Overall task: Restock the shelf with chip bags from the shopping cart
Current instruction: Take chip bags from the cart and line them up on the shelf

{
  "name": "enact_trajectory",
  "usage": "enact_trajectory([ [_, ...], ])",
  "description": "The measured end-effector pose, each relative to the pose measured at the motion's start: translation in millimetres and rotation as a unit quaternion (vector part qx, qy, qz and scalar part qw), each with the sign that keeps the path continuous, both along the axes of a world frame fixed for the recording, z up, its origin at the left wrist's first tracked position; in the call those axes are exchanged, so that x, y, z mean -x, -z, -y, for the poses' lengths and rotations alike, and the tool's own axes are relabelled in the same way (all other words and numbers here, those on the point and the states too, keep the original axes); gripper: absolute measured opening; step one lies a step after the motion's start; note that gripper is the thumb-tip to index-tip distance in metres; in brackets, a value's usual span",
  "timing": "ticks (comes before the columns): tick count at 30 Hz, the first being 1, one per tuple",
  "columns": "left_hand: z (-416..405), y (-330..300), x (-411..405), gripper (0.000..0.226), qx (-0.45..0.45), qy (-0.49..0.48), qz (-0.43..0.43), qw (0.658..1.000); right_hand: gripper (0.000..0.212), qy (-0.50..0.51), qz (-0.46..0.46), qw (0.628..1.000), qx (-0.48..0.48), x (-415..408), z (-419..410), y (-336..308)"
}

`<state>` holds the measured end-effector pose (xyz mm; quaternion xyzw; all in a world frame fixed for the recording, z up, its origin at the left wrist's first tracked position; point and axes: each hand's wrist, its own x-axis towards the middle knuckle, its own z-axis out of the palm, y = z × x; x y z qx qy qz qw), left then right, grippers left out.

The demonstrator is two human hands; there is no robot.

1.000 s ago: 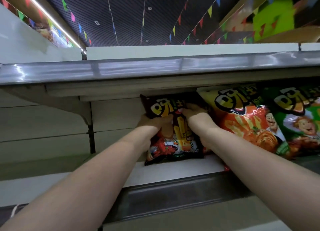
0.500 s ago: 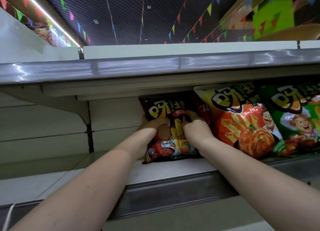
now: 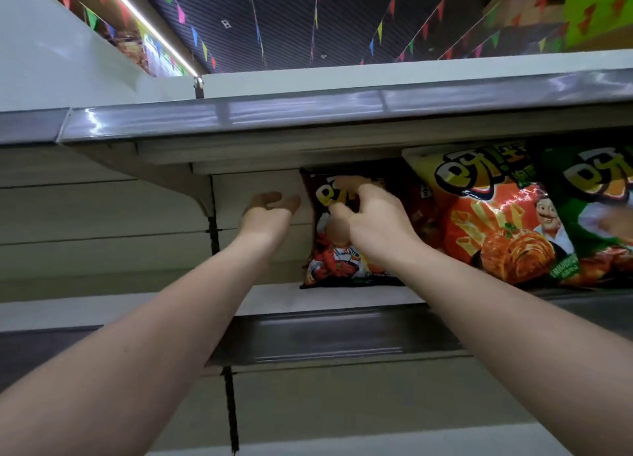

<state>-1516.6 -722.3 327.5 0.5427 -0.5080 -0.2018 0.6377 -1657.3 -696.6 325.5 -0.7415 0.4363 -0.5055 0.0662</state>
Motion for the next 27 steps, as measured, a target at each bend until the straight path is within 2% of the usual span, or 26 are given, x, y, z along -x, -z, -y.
enact_trajectory([
  [3, -19, 1, -18, 0.014, 0.020, -0.018, -0.026, 0.999, 0.035, -0.055, -0.040, 0.997, 0.035, -17, -8, 0],
  [5, -34, 8, -34, 0.005, 0.029, -0.050, -0.021, 0.998, 0.032, -0.093, -0.060, 0.993, 0.040, -31, -11, 2],
  [13, -105, 28, -117, 0.010, 0.051, -0.171, -0.016, 0.984, 0.023, -0.214, -0.071, 0.974, 0.002, -106, -37, 16],
  [20, -186, 45, -203, 0.021, 0.045, -0.264, -0.026, 0.963, 0.019, -0.308, -0.084, 0.948, -0.017, -204, -88, 18],
  [27, -289, 68, -322, 0.011, -0.006, -0.369, -0.016, 0.929, 0.024, -0.387, -0.113, 0.913, -0.058, -332, -158, 36],
])
